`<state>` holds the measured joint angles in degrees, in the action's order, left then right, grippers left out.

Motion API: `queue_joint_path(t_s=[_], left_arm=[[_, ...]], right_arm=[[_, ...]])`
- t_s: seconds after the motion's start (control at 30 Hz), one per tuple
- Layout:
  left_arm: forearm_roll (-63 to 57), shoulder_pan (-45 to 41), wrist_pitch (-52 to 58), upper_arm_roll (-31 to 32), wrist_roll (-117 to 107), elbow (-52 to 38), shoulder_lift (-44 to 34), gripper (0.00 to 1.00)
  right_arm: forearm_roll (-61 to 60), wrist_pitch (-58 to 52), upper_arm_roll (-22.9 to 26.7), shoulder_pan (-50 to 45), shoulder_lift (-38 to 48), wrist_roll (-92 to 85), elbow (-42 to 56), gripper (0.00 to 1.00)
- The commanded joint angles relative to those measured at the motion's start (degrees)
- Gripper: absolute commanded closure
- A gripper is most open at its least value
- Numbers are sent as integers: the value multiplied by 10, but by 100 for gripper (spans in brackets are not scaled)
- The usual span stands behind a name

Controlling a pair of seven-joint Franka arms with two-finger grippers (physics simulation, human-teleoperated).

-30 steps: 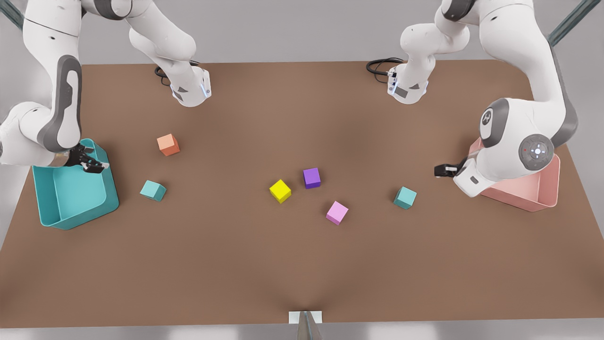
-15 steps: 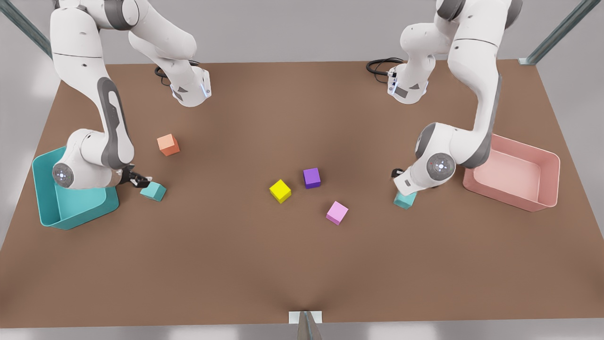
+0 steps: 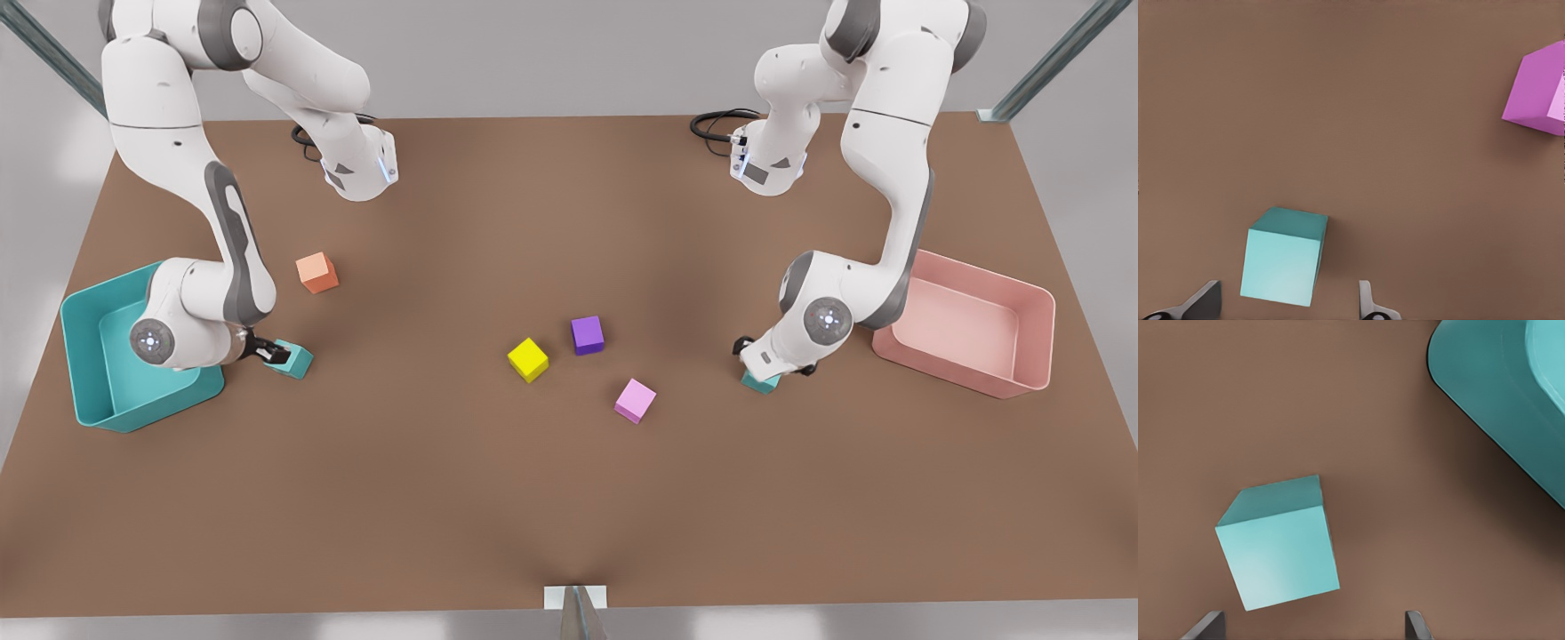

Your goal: Stack the two blue cubes on top of each other

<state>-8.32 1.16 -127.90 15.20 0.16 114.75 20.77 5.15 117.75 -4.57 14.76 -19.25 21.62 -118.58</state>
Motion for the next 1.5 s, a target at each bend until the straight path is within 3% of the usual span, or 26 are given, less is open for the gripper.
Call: queue_joint_path(t_s=[0.0,0.93,0.97,1.0,1.07,1.2,1.3,1.4,1.47], left_arm=[[-1,0,-24,0,6,-1,5,0],[-20,23,-4,4,-10,31,-28,0],[-20,22,-3,4,-10,30,-29,0],[-20,21,-2,4,-10,29,-30,0],[-20,20,-3,4,-10,29,-29,0],[-20,20,3,4,-12,25,-34,0],[-20,17,1,9,-25,28,-33,0],[-20,19,-7,11,-26,39,-27,0],[-20,21,-22,11,-26,42,-22,0]], right_arm=[[2,24,0,2,-4,-46,-2,0],[2,140,-12,4,-69,-68,-27,0],[2,138,-12,5,-69,-68,-27,4],[2,135,-12,7,-68,-69,-27,21],[2,132,-12,7,-65,-69,-28,35],[2,85,-16,5,-37,-69,-21,46],[-1,-5,-52,-3,18,-69,13,51],[-6,-182,-170,-16,29,-70,199,53],[-4,-197,-172,-106,14,-125,290,53]])
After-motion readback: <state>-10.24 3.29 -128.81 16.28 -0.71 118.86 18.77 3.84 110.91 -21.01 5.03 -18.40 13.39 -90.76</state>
